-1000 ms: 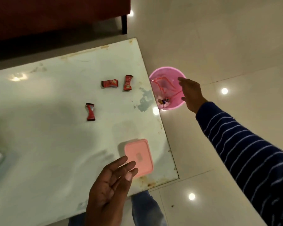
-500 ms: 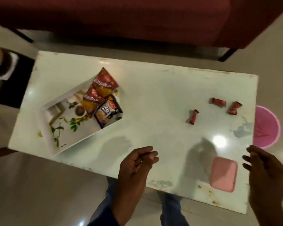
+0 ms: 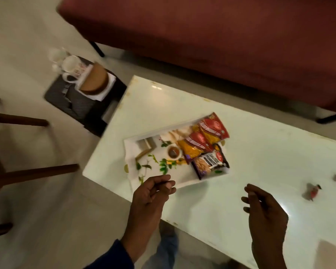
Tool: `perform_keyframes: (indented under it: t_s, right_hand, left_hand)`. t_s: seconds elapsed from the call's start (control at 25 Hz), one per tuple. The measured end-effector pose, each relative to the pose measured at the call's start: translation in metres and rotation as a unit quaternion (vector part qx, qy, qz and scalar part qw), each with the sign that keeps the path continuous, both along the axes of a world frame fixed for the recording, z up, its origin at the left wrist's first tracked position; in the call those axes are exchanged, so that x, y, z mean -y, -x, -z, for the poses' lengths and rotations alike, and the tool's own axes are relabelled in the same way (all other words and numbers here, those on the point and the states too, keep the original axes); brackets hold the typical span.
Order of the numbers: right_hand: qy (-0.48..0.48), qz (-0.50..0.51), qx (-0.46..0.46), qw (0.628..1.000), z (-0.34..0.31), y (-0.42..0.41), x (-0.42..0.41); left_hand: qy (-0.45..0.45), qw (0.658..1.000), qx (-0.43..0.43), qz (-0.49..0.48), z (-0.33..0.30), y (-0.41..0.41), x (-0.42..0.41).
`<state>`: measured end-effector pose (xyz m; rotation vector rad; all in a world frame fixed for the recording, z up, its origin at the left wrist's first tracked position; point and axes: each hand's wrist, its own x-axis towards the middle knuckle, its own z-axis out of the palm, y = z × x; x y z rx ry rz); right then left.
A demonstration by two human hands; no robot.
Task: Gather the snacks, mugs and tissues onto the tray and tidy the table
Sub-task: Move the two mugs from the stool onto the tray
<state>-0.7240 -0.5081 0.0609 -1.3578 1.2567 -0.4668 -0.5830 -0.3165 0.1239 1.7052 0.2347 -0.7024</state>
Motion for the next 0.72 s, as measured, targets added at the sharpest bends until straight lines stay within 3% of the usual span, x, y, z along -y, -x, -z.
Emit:
perform_keyframes:
  t_s: [0.28,0.44,0.72]
  right_hand:
    - [-0.024,-0.088,-0.027,0.995,-0.006,-0.068,-0.069]
    - [-0.037,-0.150,-0.046,0.987,0.001,-0.080,-0.066]
    - [-0.040,-0.166,-0.057,0.984,-0.009,-0.103,-0.050]
  left_hand:
    - [-0.008,0.998,0.048,-0.045,-0.014,-0.063,-0.062]
    - [-0.046,0.995,0.028,-0.079,0.001,-0.057,-0.071]
    - [-0.072,0.986,0.012,-0.150,0.010,-0.079,-0.090]
